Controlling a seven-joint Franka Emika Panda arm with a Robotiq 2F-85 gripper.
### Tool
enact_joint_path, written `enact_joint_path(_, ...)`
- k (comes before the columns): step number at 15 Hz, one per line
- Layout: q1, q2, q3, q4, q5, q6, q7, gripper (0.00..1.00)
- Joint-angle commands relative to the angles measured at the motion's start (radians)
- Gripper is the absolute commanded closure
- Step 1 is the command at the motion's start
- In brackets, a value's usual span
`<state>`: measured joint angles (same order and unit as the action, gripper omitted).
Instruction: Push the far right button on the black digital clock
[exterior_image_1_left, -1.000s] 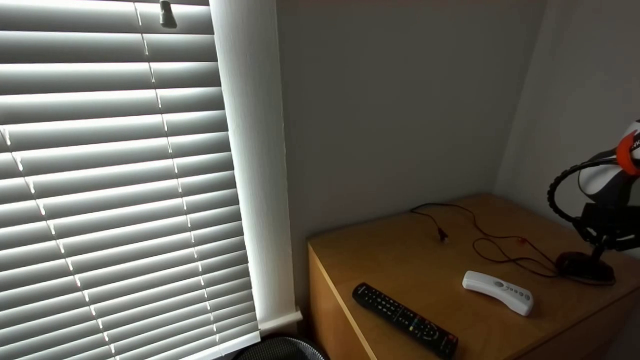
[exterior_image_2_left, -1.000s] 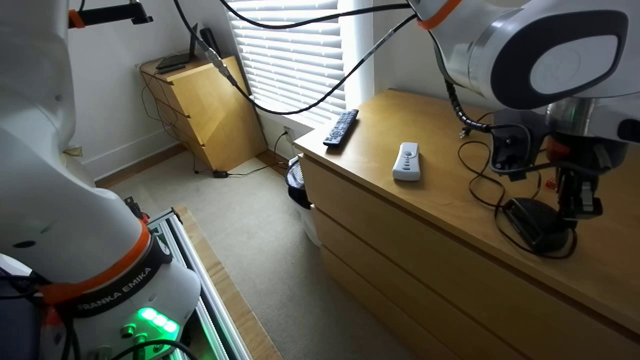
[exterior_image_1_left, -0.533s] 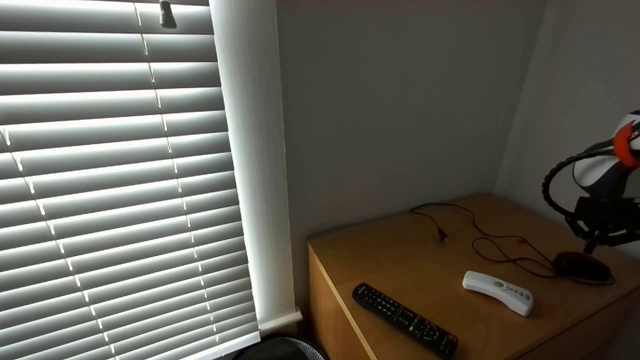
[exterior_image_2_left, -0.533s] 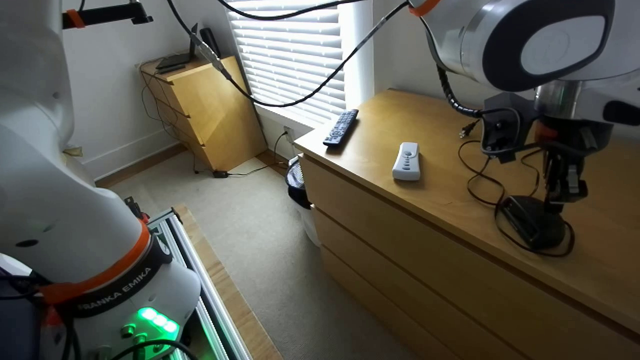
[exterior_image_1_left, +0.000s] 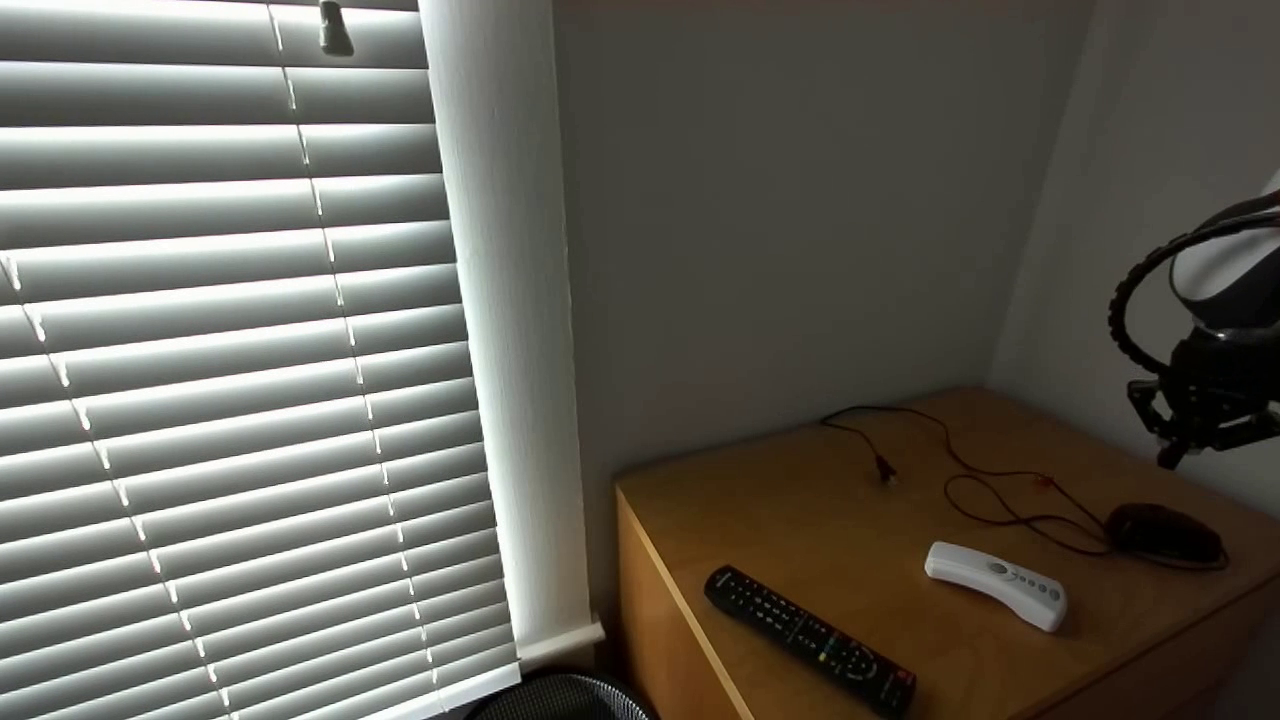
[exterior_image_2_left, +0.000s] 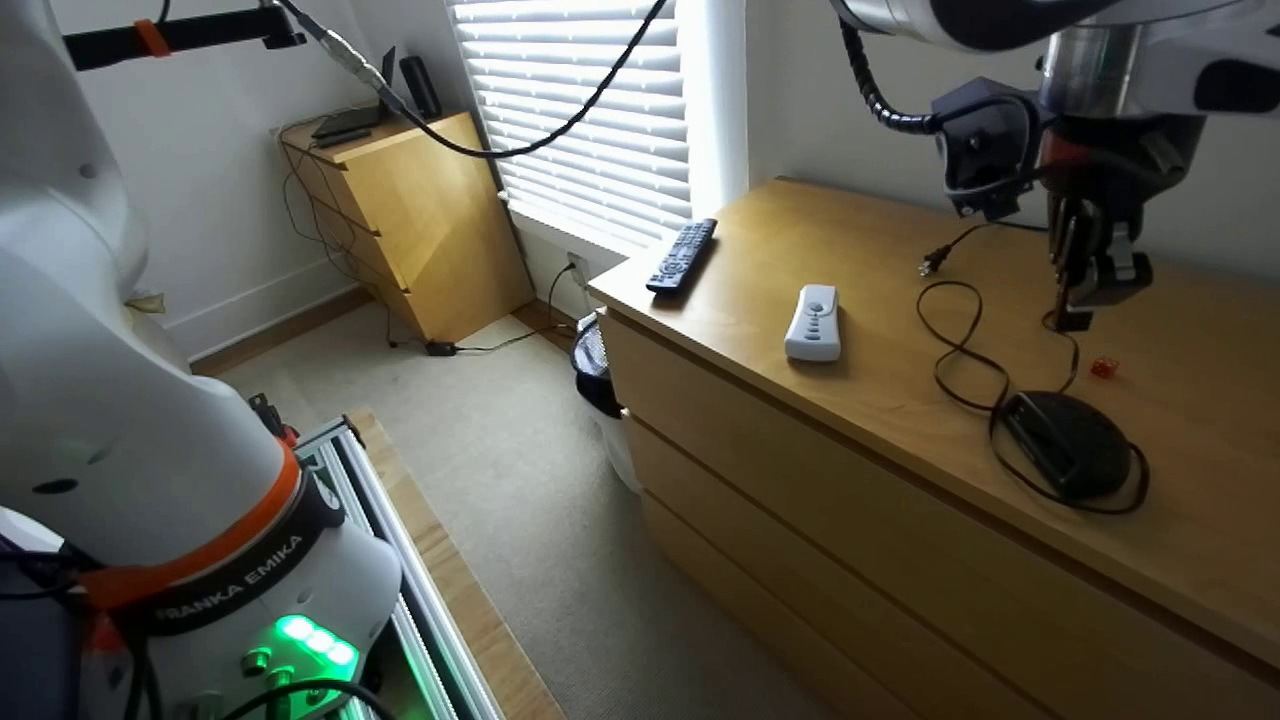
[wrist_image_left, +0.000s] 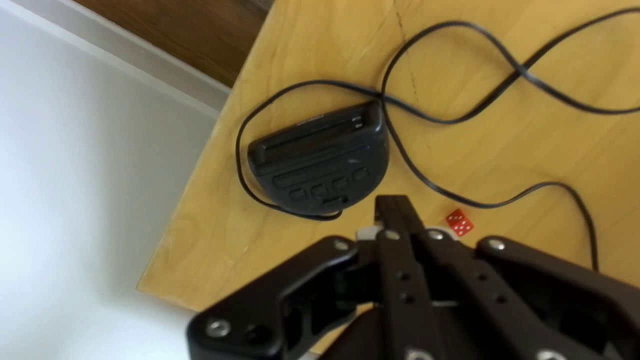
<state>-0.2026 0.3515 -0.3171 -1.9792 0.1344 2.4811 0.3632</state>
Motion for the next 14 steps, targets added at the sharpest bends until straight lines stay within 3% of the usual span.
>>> enact_joint_path(1, -0.045, -0.117, 0.052, -0.061, 0.018, -0.142, -0.187, 0.7)
enact_joint_path(2, -0.052, -0.131, 0.056, -0.059, 0.014, -0.178, -0.243, 0.69)
enact_joint_path(5, -0.073, -0.169, 0.058, -0.05, -0.003, -0.268, -0.417, 0.48)
enact_joint_path(10, -0.087, -0.217, 0.057, -0.075, -0.044, -0.206, -0.684, 0.11)
enact_joint_path(11, -0.083, -0.179, 0.054, -0.023, -0.024, -0.249, -0.603, 0.04)
enact_joint_path(12, -0.084, -0.182, 0.054, -0.022, -0.024, -0.247, -0.615, 0.2)
enact_joint_path(14, -0.084, -0.18, 0.056, -0.019, -0.024, -0.247, -0.613, 0.07)
